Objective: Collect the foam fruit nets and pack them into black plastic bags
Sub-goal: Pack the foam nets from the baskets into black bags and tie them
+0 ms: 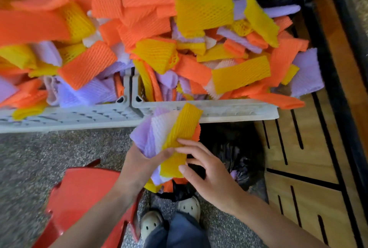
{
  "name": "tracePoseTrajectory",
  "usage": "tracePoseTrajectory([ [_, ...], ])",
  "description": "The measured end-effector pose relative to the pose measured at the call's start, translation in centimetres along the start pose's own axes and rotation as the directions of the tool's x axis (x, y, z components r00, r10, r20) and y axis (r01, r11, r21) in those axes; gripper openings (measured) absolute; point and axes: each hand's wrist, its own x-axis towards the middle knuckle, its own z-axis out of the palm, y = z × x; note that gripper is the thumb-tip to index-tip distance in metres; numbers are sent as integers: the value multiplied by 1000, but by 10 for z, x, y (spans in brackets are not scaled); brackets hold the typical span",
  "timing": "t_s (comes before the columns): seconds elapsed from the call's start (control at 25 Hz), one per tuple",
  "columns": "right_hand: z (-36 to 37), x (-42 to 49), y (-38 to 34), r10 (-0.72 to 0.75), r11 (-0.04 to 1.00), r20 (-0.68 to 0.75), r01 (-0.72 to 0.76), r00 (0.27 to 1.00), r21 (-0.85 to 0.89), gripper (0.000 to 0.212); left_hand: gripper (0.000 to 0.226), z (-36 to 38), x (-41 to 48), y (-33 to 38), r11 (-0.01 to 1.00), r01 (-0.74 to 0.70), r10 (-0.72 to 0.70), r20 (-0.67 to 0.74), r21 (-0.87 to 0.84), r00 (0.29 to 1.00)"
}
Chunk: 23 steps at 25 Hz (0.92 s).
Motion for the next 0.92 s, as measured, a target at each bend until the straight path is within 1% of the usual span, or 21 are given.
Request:
tracePoseTrajectory([
  [0.04,10,1,8,27,997,2,-27,1000,67,33,33,-12,1,-11,1000,8,-7,-31,17,999],
  [0.12,31,4,33,106,992,-66,-100,992,81,23,32,-38,5,-35,999,29,-27,-88,28,996],
  [0.2,50,7,60,278,960,-141,-271,950,61,20,44,-61,11,-58,999,29,-24,-133,38,991],
  [0.24,58,11,76,390,920,-132,-381,911,90,22,55,-71,14,-69,999,28,-21,-144,45,989],
  [0.32,77,21,108,601,790,-59,-582,797,194,33,72,-85,19,-91,997,27,-14,-184,73,983],
  [0.4,96,34,128,697,692,-22,-664,717,284,43,77,-90,24,-104,996,14,6,-215,91,977],
  [0.44,105,40,135,718,666,-34,-673,695,322,43,77,-90,27,-111,995,3,19,-219,101,975],
  [0.52,125,53,149,750,634,-103,-665,654,394,38,78,-89,35,-123,991,-4,34,-217,137,976],
  [0.6,137,66,160,783,585,-112,-664,612,465,37,79,-90,44,-138,985,-19,55,-206,173,977],
  [0.68,145,74,172,794,543,-58,-663,605,516,23,71,-88,53,-153,969,-42,91,-195,243,977],
  [0.72,145,73,176,794,534,-40,-664,607,523,22,65,-85,57,-159,958,-33,91,-191,285,977],
  [0.76,144,70,180,795,529,-38,-661,606,532,27,58,-82,60,-164,949,-17,80,-189,316,979],
  [0.8,139,63,180,800,521,-44,-658,598,544,36,52,-77,64,-169,942,-8,72,-179,335,981],
  [0.84,133,56,182,812,515,-60,-664,581,542,41,49,-71,67,-171,925,-12,80,-163,381,983],
  [0.88,125,48,182,813,522,-80,-660,577,540,38,49,-63,70,-173,890,-33,107,-139,454,985],
  [0.92,117,40,185,808,540,-100,-662,581,520,31,50,-56,75,-177,844,-71,143,-96,531,985],
])
